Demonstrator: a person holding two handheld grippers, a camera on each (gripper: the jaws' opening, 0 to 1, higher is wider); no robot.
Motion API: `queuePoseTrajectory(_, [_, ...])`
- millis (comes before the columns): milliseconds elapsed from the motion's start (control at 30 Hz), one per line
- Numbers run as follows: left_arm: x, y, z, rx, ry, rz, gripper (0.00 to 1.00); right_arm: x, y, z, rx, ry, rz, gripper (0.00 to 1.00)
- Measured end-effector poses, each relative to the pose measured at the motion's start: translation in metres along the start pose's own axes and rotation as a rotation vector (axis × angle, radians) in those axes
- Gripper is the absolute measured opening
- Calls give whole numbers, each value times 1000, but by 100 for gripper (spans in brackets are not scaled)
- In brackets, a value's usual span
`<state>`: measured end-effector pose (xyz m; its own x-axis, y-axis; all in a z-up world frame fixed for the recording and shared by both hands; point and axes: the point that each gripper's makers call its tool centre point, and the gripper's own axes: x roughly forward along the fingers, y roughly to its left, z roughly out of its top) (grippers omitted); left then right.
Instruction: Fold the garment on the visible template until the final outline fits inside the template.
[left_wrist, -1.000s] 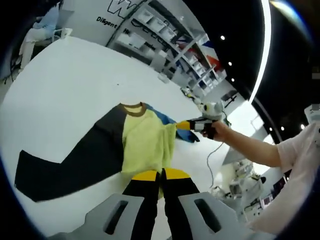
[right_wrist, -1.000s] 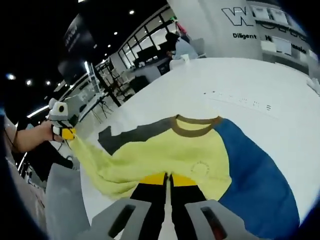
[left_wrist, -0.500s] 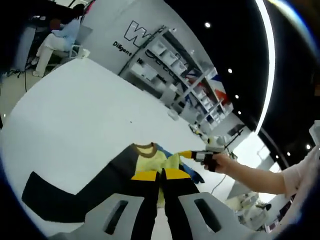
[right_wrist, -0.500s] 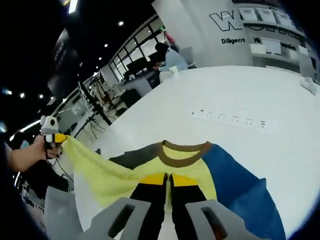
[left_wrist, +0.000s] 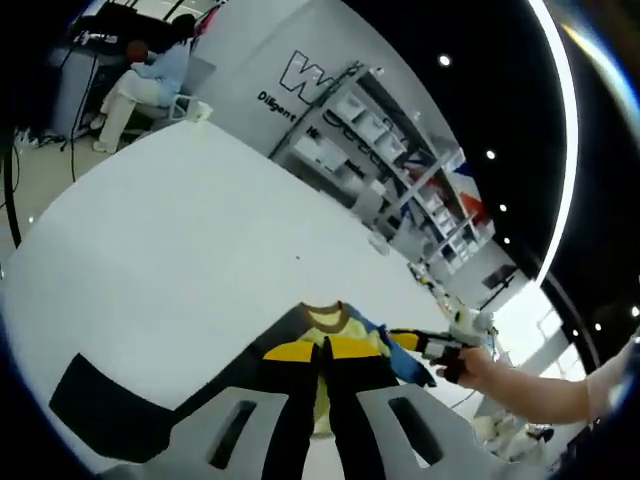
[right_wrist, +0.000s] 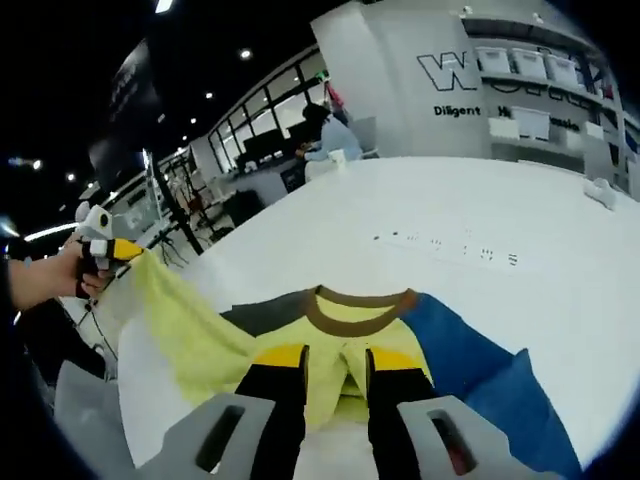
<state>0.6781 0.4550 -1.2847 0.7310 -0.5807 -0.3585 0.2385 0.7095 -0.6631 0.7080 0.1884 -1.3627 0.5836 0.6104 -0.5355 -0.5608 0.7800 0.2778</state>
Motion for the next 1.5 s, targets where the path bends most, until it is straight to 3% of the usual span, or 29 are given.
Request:
queuePoseTrajectory(133, [1,0,-2,-1,4,-2,1,-1,20,-64,-99,142,50,16])
queuePoseTrajectory(267, [2,-1,-6,4,14,-4,1,9,29,-83,-164,131,59,20])
queuePoseTrajectory(333, [2,-1,-6,4,16,-4,1,15,36,-85,-200,108,75,21])
queuePoseTrajectory(433, [2,-1,-7,3,18,-8,1,23,36,-92,-298,147,59,21])
queuePoseTrajectory(567, [2,-2,-9,7,23,-13,1,36,42,-82,-263,113,68,26])
queuePoseTrajectory(667, [2,-2,-11,11,28,-14,0,46,39,-89,-304,170,50,25])
queuePoseTrajectory(700, [2,-1,-11,9,27,-14,0,49,41,-80,-334,134,45,23])
queuePoseTrajectory(767, [2,0,-11,7,26,-13,0,51,45,-78,-330,138,54,20])
queuePoseTrajectory(833, [2,1,-12,9,27,-11,0,52,44,-79,-425,142,34,11])
queuePoseTrajectory(900, [2,3,-13,7,28,-9,0,50,48,-81,-401,143,49,3])
queuePoseTrajectory(1033, [0,4,-14,5,29,-5,0,36,48,-85,-418,167,33,0])
queuePoseTrajectory(1200, [-4,2,-19,14,38,-5,0,2,43,-76,-400,134,9,0])
queuePoseTrajectory(1367, [-10,-1,-38,34,73,-1,0,-41,38,-71,-339,119,-22,0])
queuePoseTrajectory(1500, [-19,-8,-66,36,127,-15,0,-75,38,-77,-305,117,-35,0])
